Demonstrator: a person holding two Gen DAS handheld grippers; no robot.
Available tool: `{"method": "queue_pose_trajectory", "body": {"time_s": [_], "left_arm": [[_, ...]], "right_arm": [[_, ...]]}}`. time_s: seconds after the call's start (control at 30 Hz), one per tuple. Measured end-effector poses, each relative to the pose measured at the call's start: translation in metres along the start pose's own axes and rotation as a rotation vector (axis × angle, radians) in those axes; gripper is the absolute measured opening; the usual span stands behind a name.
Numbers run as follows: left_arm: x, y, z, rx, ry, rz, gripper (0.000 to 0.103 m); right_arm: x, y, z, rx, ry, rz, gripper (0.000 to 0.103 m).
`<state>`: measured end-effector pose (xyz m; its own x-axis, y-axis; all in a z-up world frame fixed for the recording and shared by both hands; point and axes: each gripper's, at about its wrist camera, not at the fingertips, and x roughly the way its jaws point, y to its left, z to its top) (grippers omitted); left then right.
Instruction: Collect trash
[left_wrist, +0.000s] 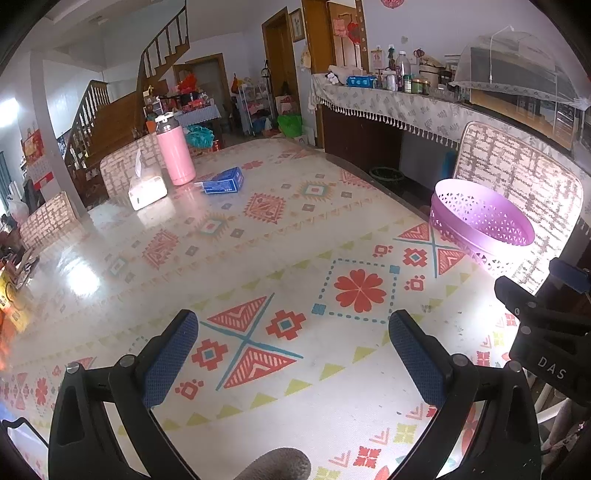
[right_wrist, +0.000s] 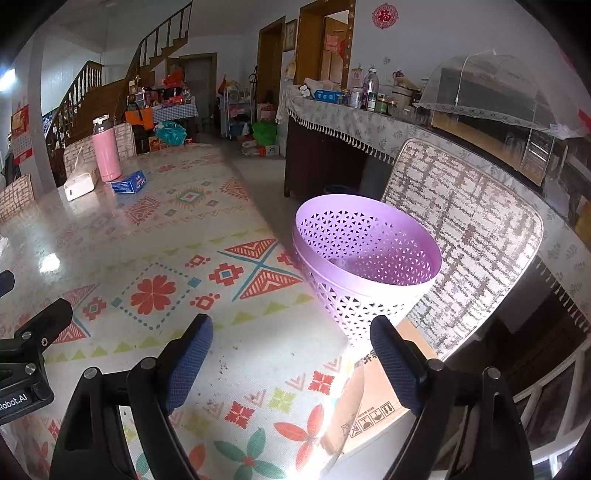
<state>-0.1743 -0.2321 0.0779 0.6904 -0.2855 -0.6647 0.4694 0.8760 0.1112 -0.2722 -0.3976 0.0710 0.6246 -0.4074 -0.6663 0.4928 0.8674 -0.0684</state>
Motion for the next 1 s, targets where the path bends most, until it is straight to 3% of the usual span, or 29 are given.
{"method": "queue_pose_trajectory", "body": {"time_s": [1.0], "left_arm": [[0.014,-0.002,-0.005,0.002,0.037,-0.019,0.103]], "right_arm": [[0.012,-0.003,-0.003,0.011,0.028,0.014,0.091]]}}
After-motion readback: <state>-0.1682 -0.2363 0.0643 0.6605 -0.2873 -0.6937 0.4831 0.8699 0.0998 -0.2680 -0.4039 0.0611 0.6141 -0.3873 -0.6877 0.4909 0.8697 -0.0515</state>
